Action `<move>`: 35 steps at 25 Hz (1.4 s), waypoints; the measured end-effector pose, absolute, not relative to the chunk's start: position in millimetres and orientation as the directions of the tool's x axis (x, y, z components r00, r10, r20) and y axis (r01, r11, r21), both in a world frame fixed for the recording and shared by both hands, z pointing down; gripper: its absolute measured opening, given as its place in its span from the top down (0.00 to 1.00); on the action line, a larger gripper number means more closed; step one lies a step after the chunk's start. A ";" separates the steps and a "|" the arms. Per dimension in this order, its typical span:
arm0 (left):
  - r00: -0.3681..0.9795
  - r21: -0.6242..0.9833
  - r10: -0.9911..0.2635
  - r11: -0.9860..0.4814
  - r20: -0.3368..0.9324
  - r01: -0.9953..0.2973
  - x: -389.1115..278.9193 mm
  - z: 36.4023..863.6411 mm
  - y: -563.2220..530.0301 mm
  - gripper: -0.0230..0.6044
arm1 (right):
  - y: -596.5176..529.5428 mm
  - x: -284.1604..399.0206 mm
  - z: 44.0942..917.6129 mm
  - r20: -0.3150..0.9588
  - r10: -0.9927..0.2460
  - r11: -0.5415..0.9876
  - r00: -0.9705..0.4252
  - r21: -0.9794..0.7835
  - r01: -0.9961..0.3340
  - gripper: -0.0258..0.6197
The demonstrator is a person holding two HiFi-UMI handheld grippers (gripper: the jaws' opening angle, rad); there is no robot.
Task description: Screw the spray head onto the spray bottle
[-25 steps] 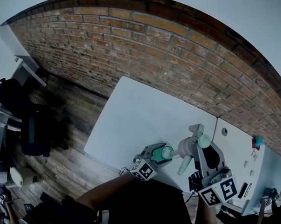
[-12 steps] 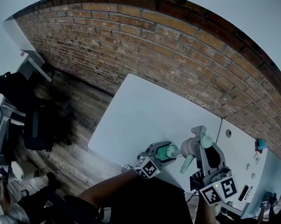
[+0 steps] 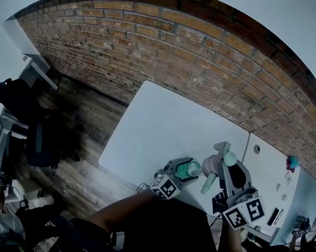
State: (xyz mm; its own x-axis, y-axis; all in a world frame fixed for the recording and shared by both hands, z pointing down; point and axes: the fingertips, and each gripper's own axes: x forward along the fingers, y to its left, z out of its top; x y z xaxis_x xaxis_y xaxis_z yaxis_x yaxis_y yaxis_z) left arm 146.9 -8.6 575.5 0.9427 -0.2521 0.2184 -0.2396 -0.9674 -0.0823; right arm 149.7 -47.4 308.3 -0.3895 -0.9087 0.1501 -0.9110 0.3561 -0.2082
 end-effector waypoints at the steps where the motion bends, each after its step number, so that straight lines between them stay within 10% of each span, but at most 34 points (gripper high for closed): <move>1: 0.943 -0.081 -0.251 -0.968 0.219 -0.239 146.8 575.8 -8.2 0.45 | -47.3 149.8 309.5 0.153 -0.909 0.355 -0.389 -0.209 -0.911 0.86; 35: 0.949 -0.091 -0.242 -0.969 0.204 -0.228 147.0 575.4 -7.4 0.45 | -41.4 154.1 367.9 0.251 -0.902 0.297 -0.352 -0.232 -0.926 0.86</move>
State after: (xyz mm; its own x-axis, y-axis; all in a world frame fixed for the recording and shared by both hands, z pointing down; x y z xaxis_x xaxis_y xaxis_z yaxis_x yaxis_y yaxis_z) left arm 147.0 -7.4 575.4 0.9486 -0.2422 0.2038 -0.2280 -0.9694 -0.0911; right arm 154.1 -41.4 367.9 -0.3518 -0.9017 0.2515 -0.9263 0.2966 -0.2324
